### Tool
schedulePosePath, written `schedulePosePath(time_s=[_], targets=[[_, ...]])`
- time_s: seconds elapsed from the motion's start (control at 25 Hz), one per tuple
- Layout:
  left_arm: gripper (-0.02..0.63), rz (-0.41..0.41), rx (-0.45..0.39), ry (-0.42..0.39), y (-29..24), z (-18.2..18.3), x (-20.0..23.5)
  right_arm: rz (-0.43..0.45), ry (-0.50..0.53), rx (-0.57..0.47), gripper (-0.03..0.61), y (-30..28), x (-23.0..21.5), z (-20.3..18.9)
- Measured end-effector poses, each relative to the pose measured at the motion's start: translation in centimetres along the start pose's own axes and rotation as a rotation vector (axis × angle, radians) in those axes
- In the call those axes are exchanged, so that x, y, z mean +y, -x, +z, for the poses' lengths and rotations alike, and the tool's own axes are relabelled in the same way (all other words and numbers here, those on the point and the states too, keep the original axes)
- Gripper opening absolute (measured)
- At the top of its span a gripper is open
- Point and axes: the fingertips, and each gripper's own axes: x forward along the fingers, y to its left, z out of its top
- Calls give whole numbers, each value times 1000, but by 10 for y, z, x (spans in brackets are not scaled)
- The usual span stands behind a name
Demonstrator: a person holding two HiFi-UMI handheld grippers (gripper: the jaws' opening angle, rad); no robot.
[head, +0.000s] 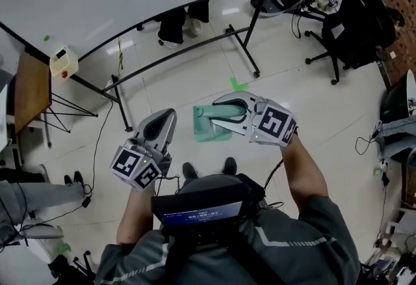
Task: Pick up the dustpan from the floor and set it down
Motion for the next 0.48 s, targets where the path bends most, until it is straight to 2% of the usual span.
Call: schedulePosePath(time_s=[0.08,0.2,0.48], targets=[[23,1,-10,-2,9,18,-23,-5,-11,-18,161,12,15,17],[21,-1,-27,-34,10,38,-33,-31,4,-44,160,26,14,34],[21,-11,-32,-64,18,43,-40,-59,19,-74,158,35,16,48]])
